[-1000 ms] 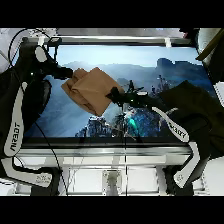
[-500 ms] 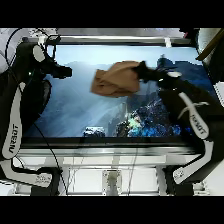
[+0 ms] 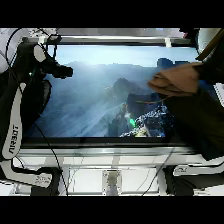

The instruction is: Fold the clothes and pants, and hang the long-sleeved shirts on hangers.

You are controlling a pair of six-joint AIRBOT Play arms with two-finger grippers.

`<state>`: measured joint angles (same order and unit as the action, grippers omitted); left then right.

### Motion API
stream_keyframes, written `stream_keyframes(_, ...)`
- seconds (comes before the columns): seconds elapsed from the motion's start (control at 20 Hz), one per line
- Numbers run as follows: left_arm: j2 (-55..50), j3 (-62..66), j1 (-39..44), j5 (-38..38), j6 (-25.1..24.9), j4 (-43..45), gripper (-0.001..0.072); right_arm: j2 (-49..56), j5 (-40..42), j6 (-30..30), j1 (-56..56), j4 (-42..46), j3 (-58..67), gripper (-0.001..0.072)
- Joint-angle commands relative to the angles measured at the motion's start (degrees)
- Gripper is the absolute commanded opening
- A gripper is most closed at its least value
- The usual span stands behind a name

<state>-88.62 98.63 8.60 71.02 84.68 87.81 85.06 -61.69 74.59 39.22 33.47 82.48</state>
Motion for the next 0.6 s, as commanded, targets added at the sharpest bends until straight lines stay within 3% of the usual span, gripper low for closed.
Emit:
stream_keyframes(0.0,0.04,0.02,0.35,-0.04,0.00,-0.48,0.0013,-4.37,-12.02,2.80,11.28,13.79,0.02,0.0012)
stream_keyframes(0.3,0.04,0.02,0.35,0.00,0.00,-2.36,0.0013,-4.92,-28.87,4.26,16.15,29.62,0.00,0.0030)
stream_keyframes(0.35,0.04,0.02,0.35,0.02,0.00,-2.36,0.0013,-4.94,-30.23,5.66,16.17,30.12,0.02,0.0140)
stream_keyframes(0.4,0.04,0.02,0.35,0.00,0.00,-2.36,0.0013,-4.96,-31.39,8.04,16.15,30.10,0.17,0.0300)
stream_keyframes(0.45,0.04,0.02,0.35,0.00,0.00,-2.36,0.0013,-4.96,-33.07,10.51,16.15,29.79,0.87,0.0340)
stream_keyframes(0.55,0.04,0.02,0.35,0.09,0.00,-2.34,0.0013,-5.03,-37.77,15.82,16.15,27.54,4.76,0.0340)
